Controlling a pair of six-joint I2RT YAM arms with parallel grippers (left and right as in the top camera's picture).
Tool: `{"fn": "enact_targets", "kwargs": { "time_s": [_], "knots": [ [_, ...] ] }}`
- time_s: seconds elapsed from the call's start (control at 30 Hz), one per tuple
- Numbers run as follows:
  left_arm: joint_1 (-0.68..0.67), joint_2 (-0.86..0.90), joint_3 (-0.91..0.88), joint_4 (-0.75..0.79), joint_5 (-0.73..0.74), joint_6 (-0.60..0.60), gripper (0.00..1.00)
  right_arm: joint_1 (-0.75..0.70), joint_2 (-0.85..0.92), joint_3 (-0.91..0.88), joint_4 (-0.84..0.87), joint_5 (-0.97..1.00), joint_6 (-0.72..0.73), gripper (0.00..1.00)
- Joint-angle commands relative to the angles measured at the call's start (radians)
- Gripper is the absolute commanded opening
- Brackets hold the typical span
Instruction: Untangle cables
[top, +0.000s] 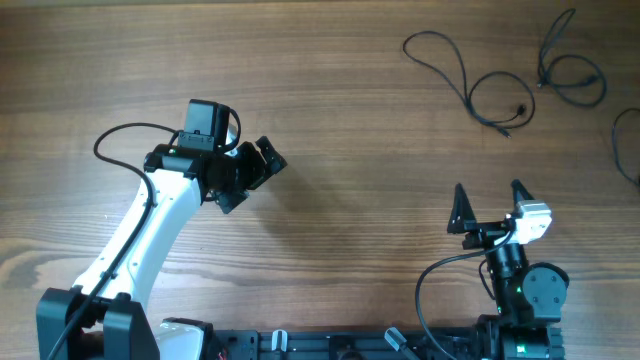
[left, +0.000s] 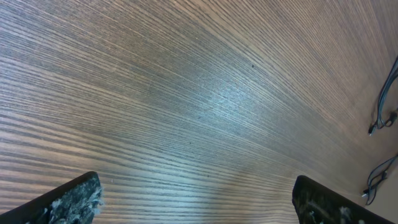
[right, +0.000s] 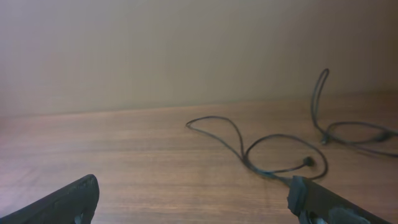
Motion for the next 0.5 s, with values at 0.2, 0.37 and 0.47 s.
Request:
{"fn": "enact_targets", "kwargs": {
  "time_s": [0.2,0.37,0.47],
  "knots": [
    [0.005,-0.014,0.005,0.002,-0.010,-0.010,1.00,-0.005,-0.014,0.000,0.002,0.056,0.044,1.00],
    [0.005,-0.014,0.005,0.002,-0.010,-0.010,1.00,-0.005,-0.002,0.000,0.012,-0.018,0.066,1.00],
    [0.005,-0.014,0.005,0.002,-0.010,-0.010,1.00,-0.005,0.016,0.000,0.012,-0.014,0.035,1.00]
  ]
}}
